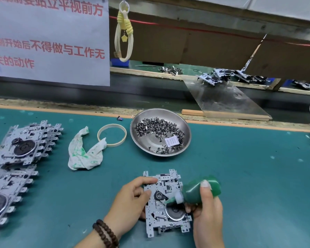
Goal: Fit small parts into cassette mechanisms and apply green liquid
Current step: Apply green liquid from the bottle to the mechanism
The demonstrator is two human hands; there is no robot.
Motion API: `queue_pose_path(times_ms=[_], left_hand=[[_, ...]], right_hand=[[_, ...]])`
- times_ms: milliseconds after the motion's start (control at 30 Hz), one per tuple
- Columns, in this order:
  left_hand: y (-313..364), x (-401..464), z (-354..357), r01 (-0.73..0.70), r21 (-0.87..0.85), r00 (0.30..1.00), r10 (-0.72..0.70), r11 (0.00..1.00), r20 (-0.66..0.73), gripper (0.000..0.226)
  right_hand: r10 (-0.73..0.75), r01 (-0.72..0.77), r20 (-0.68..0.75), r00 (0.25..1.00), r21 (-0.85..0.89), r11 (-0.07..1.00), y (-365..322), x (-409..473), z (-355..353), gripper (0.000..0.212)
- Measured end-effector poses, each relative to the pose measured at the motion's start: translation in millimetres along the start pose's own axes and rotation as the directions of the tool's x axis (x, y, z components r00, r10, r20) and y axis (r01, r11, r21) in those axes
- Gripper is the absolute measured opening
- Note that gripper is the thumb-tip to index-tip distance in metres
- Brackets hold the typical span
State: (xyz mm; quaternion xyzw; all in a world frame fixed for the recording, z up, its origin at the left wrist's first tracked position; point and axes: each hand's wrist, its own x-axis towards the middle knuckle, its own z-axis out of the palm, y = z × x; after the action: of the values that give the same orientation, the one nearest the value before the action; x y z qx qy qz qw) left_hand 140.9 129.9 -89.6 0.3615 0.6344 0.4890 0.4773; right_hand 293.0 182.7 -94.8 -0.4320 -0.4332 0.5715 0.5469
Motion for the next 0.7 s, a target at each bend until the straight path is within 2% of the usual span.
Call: queue_pose_path(times_ms=[367,600,700], left_hand=[[-5.0,-2.7,-1.0,-0.063,0.014,0.998,0.063,0.998,0.02,0.041],[-5.5,-3.3,-1.7,-0.051,-0.032,0.998,0.052,0.998,0.042,0.045],[-6.1,-3.4,-1.4,-0.066,-0.034,0.997,0.067,0.997,0.041,0.047]], right_hand=[[-0.054,0.054,0.006,0.999,-0.099,0.994,-1.9,-1.3,4.4,0.035],[-0.045,0.045,0.001,0.999,-0.181,0.983,3.1,-0.1,0.5,0.042],[-0.052,0.053,0.008,0.999,-0.2,0.978,4.0,0.5,1.5,0.035]])
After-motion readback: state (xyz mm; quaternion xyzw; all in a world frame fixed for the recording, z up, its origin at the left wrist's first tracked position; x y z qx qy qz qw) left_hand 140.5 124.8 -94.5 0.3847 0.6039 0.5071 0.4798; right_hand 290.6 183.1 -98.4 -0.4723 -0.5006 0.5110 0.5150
